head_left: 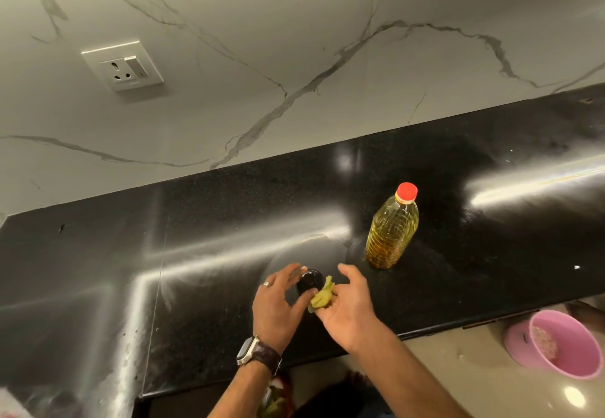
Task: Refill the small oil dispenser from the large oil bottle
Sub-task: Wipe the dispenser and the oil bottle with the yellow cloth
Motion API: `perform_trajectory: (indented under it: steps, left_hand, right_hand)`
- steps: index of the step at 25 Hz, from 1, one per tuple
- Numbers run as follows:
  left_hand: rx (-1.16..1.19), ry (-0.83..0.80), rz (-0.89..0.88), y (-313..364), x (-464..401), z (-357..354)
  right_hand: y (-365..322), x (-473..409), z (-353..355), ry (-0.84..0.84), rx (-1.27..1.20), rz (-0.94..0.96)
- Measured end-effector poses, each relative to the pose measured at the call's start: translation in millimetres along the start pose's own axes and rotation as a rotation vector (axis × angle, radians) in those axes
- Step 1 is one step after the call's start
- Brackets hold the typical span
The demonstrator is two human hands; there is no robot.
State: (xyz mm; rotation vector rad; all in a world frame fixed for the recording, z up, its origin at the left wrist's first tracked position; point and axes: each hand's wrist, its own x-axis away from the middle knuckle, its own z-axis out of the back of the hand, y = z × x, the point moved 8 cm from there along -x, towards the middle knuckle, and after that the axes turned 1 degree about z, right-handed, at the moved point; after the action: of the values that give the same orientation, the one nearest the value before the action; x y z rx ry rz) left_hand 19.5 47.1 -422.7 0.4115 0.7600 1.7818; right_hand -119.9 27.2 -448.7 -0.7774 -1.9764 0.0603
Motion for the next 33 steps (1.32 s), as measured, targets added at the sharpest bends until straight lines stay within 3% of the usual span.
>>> perform_trajectory:
  steps: [2,5,7,12,15,19,24,28,33]
  left_hand:
    - [-0.007,-0.006,0.003,0,0,1]
    - [-0.031,0.003,-0.007,3,0,2]
    - [-0.061,0.012,0.003,6,-1,1]
    - [-0.115,0.016,-0.010,7,0,1]
    - [-0.143,0.033,-0.015,7,0,2]
    - [-0.164,0.004,0.009,5,-1,2]
    - [-0.182,-0.015,0.020,2,0,-1]
    - [-0.172,0.010,-0.003,4,-2,2]
    - [-0.190,0.005,-0.013,3,-3,1]
  right_hand:
    - [2,-6,-3,0.044,0.317,0.069]
    - [-20,-7,-17,-0.112,0.872,0.318]
    - [-34,-4,-24,-0.236,0.998,0.338]
    - [-36,-57,-40,-0.471,1.352,0.151]
    - [-24,-68,-50,-0.619,1.380,-0.025]
    - [-20,-69,-43,-0.559,1.169,0.043]
    - [-2,-46,4,-0.181,0.691,0.222]
    - [23,-20,9,-0.100,0.263,0.099]
    - [12,-17,2,-0.032,-0.264,-0.192]
